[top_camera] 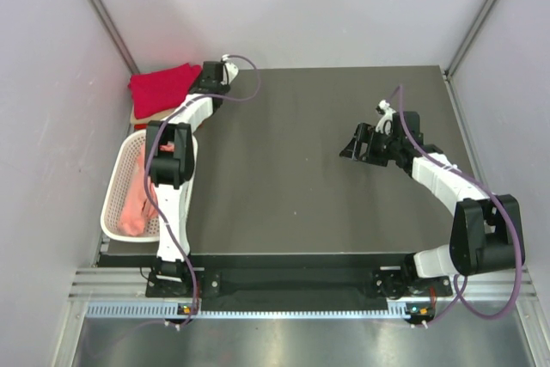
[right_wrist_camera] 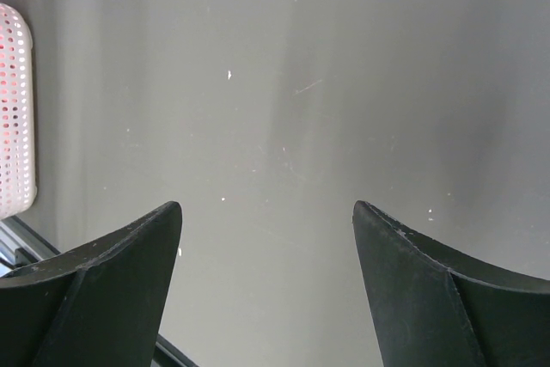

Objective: Fold and stack the t-shirts

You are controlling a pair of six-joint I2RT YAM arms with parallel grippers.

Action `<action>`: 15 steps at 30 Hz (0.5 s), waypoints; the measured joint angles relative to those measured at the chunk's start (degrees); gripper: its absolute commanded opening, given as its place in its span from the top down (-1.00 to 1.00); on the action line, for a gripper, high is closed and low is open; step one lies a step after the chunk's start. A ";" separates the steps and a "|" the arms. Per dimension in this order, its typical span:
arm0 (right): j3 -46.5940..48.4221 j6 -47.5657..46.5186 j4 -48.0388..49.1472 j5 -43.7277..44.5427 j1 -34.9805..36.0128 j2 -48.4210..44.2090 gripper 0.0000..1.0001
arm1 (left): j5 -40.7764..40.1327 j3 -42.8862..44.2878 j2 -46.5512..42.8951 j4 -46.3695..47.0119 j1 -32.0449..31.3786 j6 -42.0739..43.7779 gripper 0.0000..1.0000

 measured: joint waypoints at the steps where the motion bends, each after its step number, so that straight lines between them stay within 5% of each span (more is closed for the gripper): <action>1: 0.00 0.02 0.00 0.00 0.00 0.00 -0.62 | -0.04 -0.15 0.00 0.00 -0.04 0.02 -0.31; 10: -0.70 0.48 0.46 -0.90 -0.63 -0.07 -0.62 | -1.84 -0.17 1.09 2.14 -0.09 2.16 -0.22; 15: -0.74 0.57 0.52 -1.29 -1.01 -0.09 -0.63 | -2.73 0.35 3.21 2.25 -0.09 3.15 0.04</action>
